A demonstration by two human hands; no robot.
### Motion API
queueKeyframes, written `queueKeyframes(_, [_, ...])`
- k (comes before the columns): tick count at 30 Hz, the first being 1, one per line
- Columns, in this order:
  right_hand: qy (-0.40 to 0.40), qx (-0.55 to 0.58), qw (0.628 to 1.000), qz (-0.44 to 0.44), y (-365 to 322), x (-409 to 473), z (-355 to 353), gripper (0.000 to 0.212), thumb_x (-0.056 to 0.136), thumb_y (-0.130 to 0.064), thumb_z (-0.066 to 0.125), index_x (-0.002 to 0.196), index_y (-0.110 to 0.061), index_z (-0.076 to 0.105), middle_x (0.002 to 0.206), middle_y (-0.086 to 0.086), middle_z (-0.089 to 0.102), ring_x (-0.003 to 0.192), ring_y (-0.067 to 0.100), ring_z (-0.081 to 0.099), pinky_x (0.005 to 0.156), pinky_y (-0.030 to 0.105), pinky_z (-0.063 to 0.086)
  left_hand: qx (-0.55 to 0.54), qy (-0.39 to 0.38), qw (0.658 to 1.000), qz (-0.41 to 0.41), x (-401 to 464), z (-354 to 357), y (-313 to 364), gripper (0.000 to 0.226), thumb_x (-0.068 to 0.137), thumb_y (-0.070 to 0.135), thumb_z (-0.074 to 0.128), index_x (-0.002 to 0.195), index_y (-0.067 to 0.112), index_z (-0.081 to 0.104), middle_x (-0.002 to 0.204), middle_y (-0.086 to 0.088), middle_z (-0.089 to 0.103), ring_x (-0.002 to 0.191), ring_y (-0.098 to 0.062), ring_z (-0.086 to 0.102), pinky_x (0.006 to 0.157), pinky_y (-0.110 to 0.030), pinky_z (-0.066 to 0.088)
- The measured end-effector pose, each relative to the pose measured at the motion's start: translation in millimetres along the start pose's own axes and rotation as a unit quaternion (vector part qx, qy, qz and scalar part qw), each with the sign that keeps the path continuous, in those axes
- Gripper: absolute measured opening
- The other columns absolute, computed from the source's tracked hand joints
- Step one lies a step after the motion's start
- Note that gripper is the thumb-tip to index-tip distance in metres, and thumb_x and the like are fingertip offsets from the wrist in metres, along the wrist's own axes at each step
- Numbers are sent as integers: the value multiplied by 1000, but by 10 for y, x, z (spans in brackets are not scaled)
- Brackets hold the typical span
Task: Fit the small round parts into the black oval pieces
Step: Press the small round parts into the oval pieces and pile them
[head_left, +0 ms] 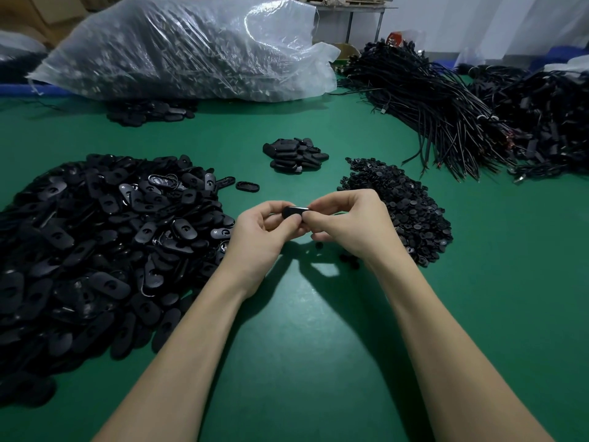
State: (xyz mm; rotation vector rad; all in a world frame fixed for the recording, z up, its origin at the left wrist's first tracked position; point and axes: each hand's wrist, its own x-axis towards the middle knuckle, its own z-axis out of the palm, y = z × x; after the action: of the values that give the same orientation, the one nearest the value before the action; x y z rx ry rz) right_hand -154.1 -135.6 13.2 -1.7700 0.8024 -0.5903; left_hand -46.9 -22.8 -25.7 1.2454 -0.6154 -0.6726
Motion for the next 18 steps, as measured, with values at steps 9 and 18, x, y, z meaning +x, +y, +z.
queueKeyframes(9, [12, -38, 999, 0, 7, -31, 55, 7, 80, -10, 81, 76, -14, 77, 72, -1, 76, 64, 17, 76, 72, 41, 65, 84, 28, 996, 11, 27, 31, -34, 16, 94, -1, 65, 92, 15, 67, 81, -1, 77, 78, -16, 74, 79, -25, 58])
queueKeyframes(18, [-4, -19, 1000, -20, -6, 22, 21, 8, 87, -13, 78, 83, -20, 75, 83, -3, 75, 65, 15, 76, 65, 35, 64, 5, 56, 998, -9, 58, 57, -29, 14, 95, 9, 68, 108, 14, 63, 93, -5, 78, 85, -18, 77, 75, -22, 57])
